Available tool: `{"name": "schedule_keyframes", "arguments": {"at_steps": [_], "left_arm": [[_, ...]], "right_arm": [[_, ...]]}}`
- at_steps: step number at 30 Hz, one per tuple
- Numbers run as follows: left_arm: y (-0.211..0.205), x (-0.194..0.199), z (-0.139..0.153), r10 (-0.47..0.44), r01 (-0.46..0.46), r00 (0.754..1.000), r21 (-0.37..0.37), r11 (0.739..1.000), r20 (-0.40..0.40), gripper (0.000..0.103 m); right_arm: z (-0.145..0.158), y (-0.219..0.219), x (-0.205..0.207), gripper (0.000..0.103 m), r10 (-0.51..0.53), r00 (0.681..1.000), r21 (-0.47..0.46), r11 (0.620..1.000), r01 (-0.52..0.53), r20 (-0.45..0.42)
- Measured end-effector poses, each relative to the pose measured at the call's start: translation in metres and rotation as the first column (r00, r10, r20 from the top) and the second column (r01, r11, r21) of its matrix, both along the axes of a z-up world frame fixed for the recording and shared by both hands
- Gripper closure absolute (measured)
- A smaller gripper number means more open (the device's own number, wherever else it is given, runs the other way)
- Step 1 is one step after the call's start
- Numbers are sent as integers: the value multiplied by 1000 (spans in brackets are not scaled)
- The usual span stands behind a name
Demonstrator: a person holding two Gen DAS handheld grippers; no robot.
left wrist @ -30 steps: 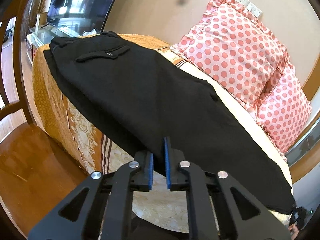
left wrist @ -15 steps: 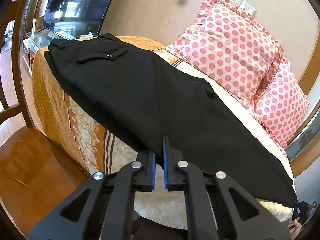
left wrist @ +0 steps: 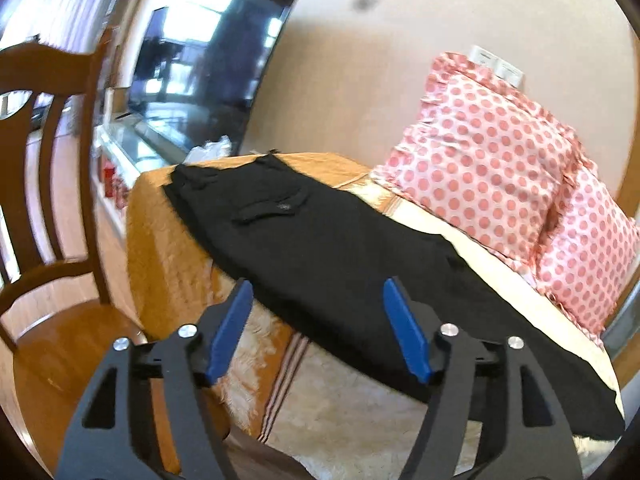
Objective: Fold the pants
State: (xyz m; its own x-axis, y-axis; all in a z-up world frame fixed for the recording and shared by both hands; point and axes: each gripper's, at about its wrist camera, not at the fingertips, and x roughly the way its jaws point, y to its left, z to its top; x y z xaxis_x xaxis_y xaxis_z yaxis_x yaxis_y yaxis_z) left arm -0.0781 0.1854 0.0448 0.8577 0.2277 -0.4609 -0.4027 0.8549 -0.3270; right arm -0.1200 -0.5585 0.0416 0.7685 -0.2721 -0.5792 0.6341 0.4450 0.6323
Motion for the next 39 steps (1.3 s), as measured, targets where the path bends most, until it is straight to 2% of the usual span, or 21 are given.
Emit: {"name": "schedule_keyframes", "arguments": {"at_steps": [3,5,7,9,14,15,18,20,22,25,27,29,30,31,32,33,34,36,37,38,39], "left_arm": [[-12,18,1,-82,83,996,18,996,-29,27],[-21,28,-3,-112,113,992,31,993,-53,26],[-26,36,-8,-121,125,989,44,991,-80,21],[-28,38,-12,-122,128,988,53,990,-92,21],[-24,38,-18,-131,135,986,29,990,-107,18],[-22,39,-20,-133,136,985,18,991,-113,17],[-17,40,-25,-142,141,982,-19,990,-123,14],[-17,41,-27,-153,151,979,-20,988,-132,12],[-19,42,-29,-156,157,977,-6,988,-146,11],[-21,44,-33,-160,162,974,-1,987,-158,8],[-20,45,-36,-156,156,974,-17,988,-167,7],[-16,47,-42,-161,151,969,-68,986,-186,5],[-11,50,-49,-184,158,962,-137,978,-202,5],[4,50,-63,-220,163,961,-301,940,-168,6],[14,48,-72,-220,147,965,-404,903,-141,7],[18,47,-76,-226,147,965,-448,882,-129,9],[20,44,-78,-233,151,965,-476,866,-119,11],[15,40,-69,-220,150,966,-405,902,-133,13],[10,35,-59,-212,158,967,-323,933,-140,14],[6,29,-51,-204,164,969,-258,952,-136,14],[4,24,-46,-200,169,972,-222,960,-123,14]], "right_arm": [[-10,-3,2,38,17,1000,68,998,-18,14],[-11,1,5,43,29,999,71,997,-30,17],[-11,6,10,48,58,998,76,995,-59,12],[-14,10,17,53,97,995,105,990,-99,25],[-14,27,33,56,166,986,123,978,-168,28],[-14,29,36,59,171,985,116,978,-172,22],[-18,30,45,94,161,987,74,984,-162,10],[-16,33,49,96,152,988,53,987,-152,15],[4,48,60,97,177,983,-18,984,-176,55],[44,89,90,97,310,941,-129,947,-293,133],[69,130,113,97,437,881,-190,895,-405,183],[89,192,143,97,611,762,-250,789,-562,215],[93,228,156,97,693,686,-268,719,-641,220],[91,261,169,97,764,609,-273,645,-714,213],[85,296,181,97,827,529,-265,563,-783,192],[78,318,188,97,862,479,-251,507,-824,167],[62,356,199,97,914,391,-215,406,-888,109],[30,409,210,97,963,269,-134,268,-954,9],[19,423,211,97,969,246,-107,244,-964,-7],[14,430,211,97,970,242,-96,241,-966,-8],[14,432,211,97,969,248,-96,246,-964,-5]]}}
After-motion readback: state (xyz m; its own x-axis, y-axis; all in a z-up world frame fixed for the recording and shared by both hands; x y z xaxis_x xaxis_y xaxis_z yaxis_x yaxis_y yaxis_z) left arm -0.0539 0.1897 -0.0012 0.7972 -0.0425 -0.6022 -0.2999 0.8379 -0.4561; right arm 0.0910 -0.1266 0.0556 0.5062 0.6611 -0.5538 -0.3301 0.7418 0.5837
